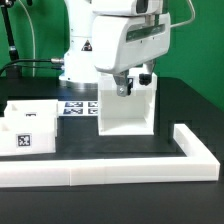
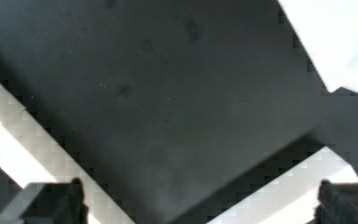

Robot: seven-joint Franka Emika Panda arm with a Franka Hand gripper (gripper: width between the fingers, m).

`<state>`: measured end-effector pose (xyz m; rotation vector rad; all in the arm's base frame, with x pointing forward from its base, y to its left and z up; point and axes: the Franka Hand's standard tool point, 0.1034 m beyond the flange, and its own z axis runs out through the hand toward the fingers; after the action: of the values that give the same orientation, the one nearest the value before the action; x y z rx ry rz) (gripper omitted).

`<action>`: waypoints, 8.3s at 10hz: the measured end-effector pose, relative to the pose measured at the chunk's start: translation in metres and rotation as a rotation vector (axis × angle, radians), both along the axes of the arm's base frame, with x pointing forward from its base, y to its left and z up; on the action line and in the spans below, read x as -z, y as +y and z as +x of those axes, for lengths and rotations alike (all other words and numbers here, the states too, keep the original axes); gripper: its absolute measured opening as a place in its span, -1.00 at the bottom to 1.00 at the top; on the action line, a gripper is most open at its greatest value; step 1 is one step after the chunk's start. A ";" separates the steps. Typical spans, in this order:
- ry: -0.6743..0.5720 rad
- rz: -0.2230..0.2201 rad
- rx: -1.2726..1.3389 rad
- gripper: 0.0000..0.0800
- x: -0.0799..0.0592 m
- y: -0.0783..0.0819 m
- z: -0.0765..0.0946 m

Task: Assemble drawer

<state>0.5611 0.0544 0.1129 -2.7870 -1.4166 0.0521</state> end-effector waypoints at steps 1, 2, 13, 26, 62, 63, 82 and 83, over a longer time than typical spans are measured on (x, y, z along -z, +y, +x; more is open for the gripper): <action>0.000 0.000 0.000 0.62 0.000 0.000 0.000; 0.000 0.000 0.000 0.62 0.000 0.000 0.000; -0.017 -0.014 0.285 0.62 -0.015 0.013 -0.042; 0.004 -0.001 0.755 0.62 -0.024 0.043 -0.097; -0.070 0.089 1.027 -0.91 0.010 0.045 0.000; -0.063 0.096 1.103 -0.91 0.010 0.046 0.000; 0.119 0.219 2.446 -0.89 0.011 0.059 0.027; 0.122 0.219 2.440 -0.89 0.010 0.059 0.037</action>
Offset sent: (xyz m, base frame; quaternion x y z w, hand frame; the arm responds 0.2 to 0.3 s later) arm 0.0000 0.0000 0.0000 0.0000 0.0000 0.0000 1.0000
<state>0.5977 0.1133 0.1032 -2.1213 1.9957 0.0074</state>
